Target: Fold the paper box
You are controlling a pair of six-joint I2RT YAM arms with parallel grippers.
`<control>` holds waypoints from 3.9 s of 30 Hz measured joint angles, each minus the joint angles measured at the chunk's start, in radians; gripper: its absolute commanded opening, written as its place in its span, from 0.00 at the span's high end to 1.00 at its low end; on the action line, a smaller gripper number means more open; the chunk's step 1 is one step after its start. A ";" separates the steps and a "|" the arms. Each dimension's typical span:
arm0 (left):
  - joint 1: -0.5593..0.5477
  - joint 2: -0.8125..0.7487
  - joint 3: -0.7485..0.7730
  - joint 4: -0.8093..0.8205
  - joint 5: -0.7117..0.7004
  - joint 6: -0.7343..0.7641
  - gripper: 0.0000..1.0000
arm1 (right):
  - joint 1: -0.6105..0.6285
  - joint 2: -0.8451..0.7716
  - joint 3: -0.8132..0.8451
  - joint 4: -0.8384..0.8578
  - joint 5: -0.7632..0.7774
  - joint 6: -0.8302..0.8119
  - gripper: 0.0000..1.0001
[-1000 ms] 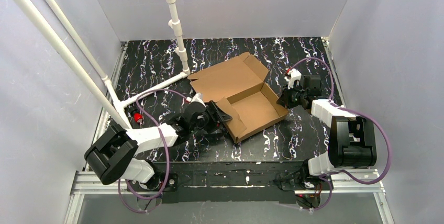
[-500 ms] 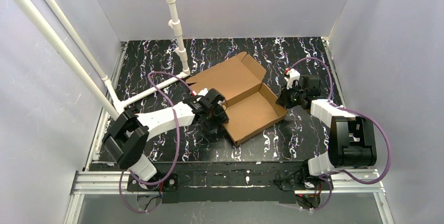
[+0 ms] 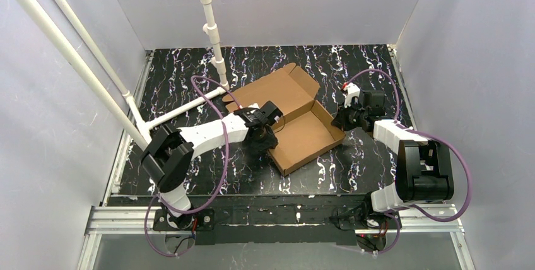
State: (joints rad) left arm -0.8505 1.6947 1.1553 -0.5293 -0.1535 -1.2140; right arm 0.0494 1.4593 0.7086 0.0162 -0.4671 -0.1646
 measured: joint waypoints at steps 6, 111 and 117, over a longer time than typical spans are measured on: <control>-0.005 0.069 0.074 -0.097 -0.028 -0.026 0.61 | 0.002 0.000 0.000 0.000 0.000 0.001 0.89; 0.022 -0.013 0.136 0.235 0.016 0.514 0.26 | 0.027 -0.105 -0.002 -0.133 0.199 -0.214 0.15; 0.022 -0.183 0.012 0.265 0.062 0.566 0.06 | -0.042 -0.165 0.011 -0.227 0.056 -0.306 0.14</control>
State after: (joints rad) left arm -0.8284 1.5120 1.1675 -0.2646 -0.0917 -0.6483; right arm 0.0071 1.2945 0.7200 -0.2108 -0.4107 -0.4706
